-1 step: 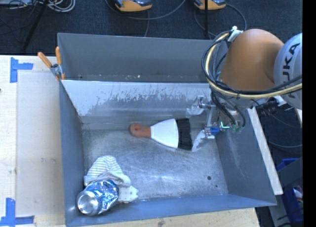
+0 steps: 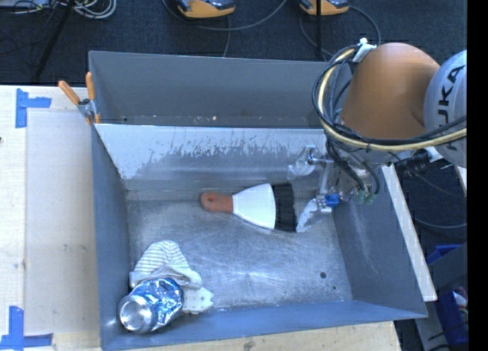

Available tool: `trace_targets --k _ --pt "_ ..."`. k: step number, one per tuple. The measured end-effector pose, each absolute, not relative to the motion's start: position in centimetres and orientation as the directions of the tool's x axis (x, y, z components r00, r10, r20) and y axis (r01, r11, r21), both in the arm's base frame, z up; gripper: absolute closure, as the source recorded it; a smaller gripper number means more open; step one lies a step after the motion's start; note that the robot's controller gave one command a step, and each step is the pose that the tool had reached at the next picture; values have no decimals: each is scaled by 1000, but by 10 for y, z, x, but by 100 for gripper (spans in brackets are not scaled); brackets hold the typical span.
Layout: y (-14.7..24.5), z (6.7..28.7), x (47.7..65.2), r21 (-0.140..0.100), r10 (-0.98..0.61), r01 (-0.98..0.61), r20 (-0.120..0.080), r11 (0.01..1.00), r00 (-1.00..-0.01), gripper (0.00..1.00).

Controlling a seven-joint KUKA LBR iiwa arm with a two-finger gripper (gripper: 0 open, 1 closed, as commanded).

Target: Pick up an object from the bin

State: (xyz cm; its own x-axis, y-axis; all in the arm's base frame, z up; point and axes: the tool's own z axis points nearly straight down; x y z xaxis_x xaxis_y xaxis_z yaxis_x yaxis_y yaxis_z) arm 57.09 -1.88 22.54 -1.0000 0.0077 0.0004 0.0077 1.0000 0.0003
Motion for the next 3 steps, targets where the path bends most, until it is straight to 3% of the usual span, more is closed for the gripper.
trace_targets --k 1,2,3 --pt "-35 169 572 1 116 116 -2 993 -993 0" --pt "-49 153 576 1 -56 -56 1 998 -998 0" --pt "-58 153 577 1 -172 -172 -1 985 -985 0"
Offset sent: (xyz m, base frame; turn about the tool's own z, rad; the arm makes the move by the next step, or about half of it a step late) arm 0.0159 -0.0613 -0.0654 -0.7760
